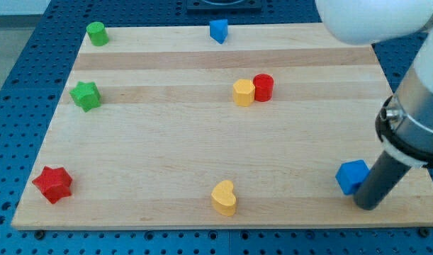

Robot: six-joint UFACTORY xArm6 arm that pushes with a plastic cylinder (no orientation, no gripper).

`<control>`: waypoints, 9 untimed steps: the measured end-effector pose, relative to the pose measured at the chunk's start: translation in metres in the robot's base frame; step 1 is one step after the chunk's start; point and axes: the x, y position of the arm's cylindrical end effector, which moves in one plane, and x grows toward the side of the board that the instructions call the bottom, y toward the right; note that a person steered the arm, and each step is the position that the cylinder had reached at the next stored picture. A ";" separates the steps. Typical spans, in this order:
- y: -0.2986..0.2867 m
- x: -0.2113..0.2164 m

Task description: Drag the blue cube to the bottom of the red circle

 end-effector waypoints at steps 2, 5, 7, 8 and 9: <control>-0.020 -0.035; -0.043 -0.084; -0.090 -0.101; -0.090 -0.116; -0.070 -0.129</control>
